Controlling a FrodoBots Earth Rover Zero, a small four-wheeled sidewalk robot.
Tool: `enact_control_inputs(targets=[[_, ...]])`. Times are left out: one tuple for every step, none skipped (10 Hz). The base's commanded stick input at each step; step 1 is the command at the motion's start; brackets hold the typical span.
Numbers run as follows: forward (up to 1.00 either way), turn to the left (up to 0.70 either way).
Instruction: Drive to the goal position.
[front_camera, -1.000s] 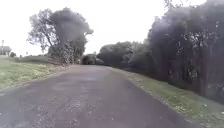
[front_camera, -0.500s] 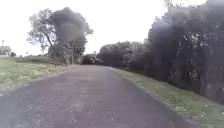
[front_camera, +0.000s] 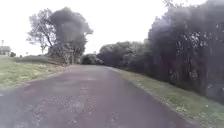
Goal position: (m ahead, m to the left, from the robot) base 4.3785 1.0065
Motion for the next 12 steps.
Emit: enact_control_inputs(targets=[[0.08,0.00],[0.08,0.00],[0.08,0.00],[0.08,0.00],[0.08,0.00],[0.08,0.00],[0.08,0.00],[0.08,0.00],[0.08,0.00],[0.08,0.00],[0.08,0.00],[0.08,0.00]])
